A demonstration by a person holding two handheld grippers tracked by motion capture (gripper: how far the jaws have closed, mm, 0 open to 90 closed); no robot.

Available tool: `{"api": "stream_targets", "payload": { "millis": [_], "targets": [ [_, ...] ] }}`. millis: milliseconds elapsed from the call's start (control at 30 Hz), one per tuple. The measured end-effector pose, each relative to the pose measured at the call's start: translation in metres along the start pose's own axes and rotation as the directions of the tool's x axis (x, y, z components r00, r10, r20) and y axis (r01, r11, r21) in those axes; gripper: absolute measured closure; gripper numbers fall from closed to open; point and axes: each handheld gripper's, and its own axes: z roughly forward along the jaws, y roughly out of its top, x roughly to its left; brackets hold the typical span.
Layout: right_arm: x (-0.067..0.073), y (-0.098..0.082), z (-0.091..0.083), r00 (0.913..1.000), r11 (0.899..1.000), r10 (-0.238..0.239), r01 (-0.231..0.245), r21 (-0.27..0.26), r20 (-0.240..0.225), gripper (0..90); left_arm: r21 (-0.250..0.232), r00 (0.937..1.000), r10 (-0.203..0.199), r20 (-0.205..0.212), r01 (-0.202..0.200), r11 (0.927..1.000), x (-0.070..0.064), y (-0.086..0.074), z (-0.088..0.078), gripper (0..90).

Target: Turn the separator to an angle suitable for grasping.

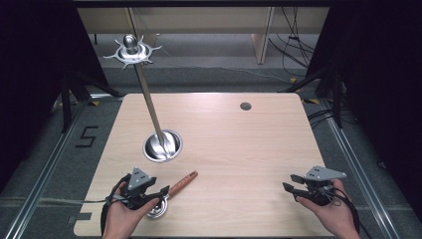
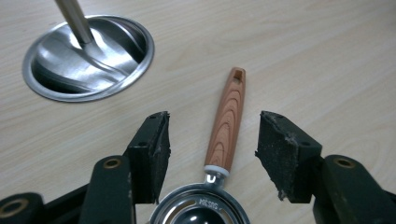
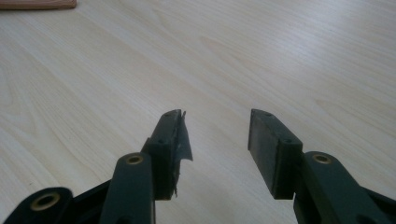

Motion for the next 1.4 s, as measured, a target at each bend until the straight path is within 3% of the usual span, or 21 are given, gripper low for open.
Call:
{"api": "stream_targets", "payload": {
  "millis": [200,300,400,433,500,567,600,633,667,700,800,833,867,1000,1033,1067,1100,1133,1200,1267,1400],
  "targets": [
    [-0.001,0.000,-0.001,1.0000,1.000,0.005,-0.005,0.002,-0.007,55.4,0.135,0.9988,0.003,0.049,-0.010,0.9907,-0.003,0.020,0.013,47.4],
    [-0.003,0.000,0.001,0.9998,1.000,-0.020,0.020,-0.003,-0.006,55.4,0.259,0.9970,0.045,0.063,-0.060,0.9640,-0.001,0.036,0.019,47.9],
    [-0.001,-0.001,0.001,0.9999,1.000,0.008,-0.007,0.009,-0.014,55.3,0.358,0.9944,-0.011,0.105,-0.027,0.9334,-0.002,0.050,0.031,47.4],
    [-0.003,-0.001,0.001,0.9999,1.000,-0.008,0.008,0.007,-0.014,55.3,0.391,0.9919,0.001,0.127,-0.051,0.9190,-0.001,0.054,0.035,46.3],
    [-0.003,-0.001,0.001,0.9999,1.000,-0.009,0.009,0.006,-0.014,55.3,0.397,0.9906,0.037,0.132,-0.087,0.9139,-0.003,0.060,0.042,46.3],
    [-0.002,-0.002,0.001,0.9998,1.000,0.009,-0.009,0.007,-0.016,55.2,0.418,0.9879,0.075,0.135,-0.126,0.8997,-0.005,0.066,0.052,48.4],
    [-0.005,-0.002,0.002,0.9997,1.000,-0.022,0.022,-0.001,-0.010,55.2,0.435,0.9867,0.083,0.140,-0.137,0.8899,-0.006,0.067,0.054,48.7],
    [-0.005,-0.002,0.002,0.9998,1.000,-0.007,0.007,0.009,-0.016,55.1,0.435,0.9867,0.083,0.140,-0.137,0.8899,-0.006,0.067,0.054,49.1],
    [-0.005,-0.002,0.002,0.9998,1.000,-0.003,0.003,0.009,-0.017,55.1,0.466,0.9768,0.141,0.161,-0.201,0.8616,-0.004,0.070,0.059,49.3],
    [-0.005,-0.002,0.002,0.9998,1.000,-0.003,0.003,0.009,-0.017,55.1,0.466,0.9768,0.141,0.161,-0.201,0.8616,-0.004,0.070,0.059,49.3],
    [-0.003,-0.001,0.002,0.9999,1.000,0.002,-0.002,0.013,-0.016,55.1,0.493,0.9722,0.164,0.167,-0.226,0.8399,-0.008,0.073,0.069,50.1],
    [-0.003,-0.001,0.002,0.9999,1.000,0.002,-0.002,0.013,-0.016,55.1,0.493,0.9722,0.164,0.167,-0.226,0.8399,-0.008,0.073,0.069,51.0],
    [-0.004,-0.001,0.002,0.9997,1.000,-0.021,0.021,0.008,-0.009,55.0,0.491,0.9791,0.135,0.153,-0.193,0.8494,-0.011,0.073,0.070,51.0],
    [-0.004,-0.001,0.002,0.9998,1.000,-0.008,0.008,0.009,-0.017,55.0,0.466,0.9724,0.157,0.173,-0.221,0.8569,-0.019,0.077,0.069,65.0],
    [-0.003,-0.002,0.002,0.9997,1.000,0.012,-0.012,0.016,-0.021,55.0,0.462,0.9709,0.161,0.177,-0.227,0.8571,-0.022,0.077,0.069,76.5],
    [-0.003,-0.002,0.002,0.9997,1.000,0.012,-0.012,0.016,-0.021,55.0,0.457,0.9642,0.173,0.201,-0.249,0.8538,-0.024,0.078,0.071,76.5],
    [-0.004,-0.001,0.003,0.9998,1.000,-0.006,0.007,0.012,-0.018,55.0,0.465,0.9565,0.187,0.224,-0.274,0.8420,-0.027,0.078,0.075,83.8],
    [-0.004,-0.001,0.002,0.9997,1.000,-0.020,0.020,0.010,-0.011,55.0,0.465,0.9565,0.187,0.224,-0.274,0.8420,-0.027,0.078,0.075,86.3],
    [-0.004,-0.001,0.002,0.9997,1.000,-0.015,0.016,0.006,-0.016,54.9,0.486,0.9513,0.180,0.250,-0.284,0.8266,-0.031,0.077,0.083,88.9],
    [-0.003,-0.001,0.002,0.9999,1.000,-0.005,0.005,0.009,-0.013,54.8,0.515,0.9550,0.160,0.250,-0.271,0.8132,-0.033,0.075,0.091,88.9],
    [-0.004,-0.002,0.002,0.9998,1.000,-0.008,0.008,0.007,-0.016,54.7,0.527,0.9663,0.143,0.215,-0.237,0.8158,-0.031,0.072,0.102,89.0]
  ]
}}
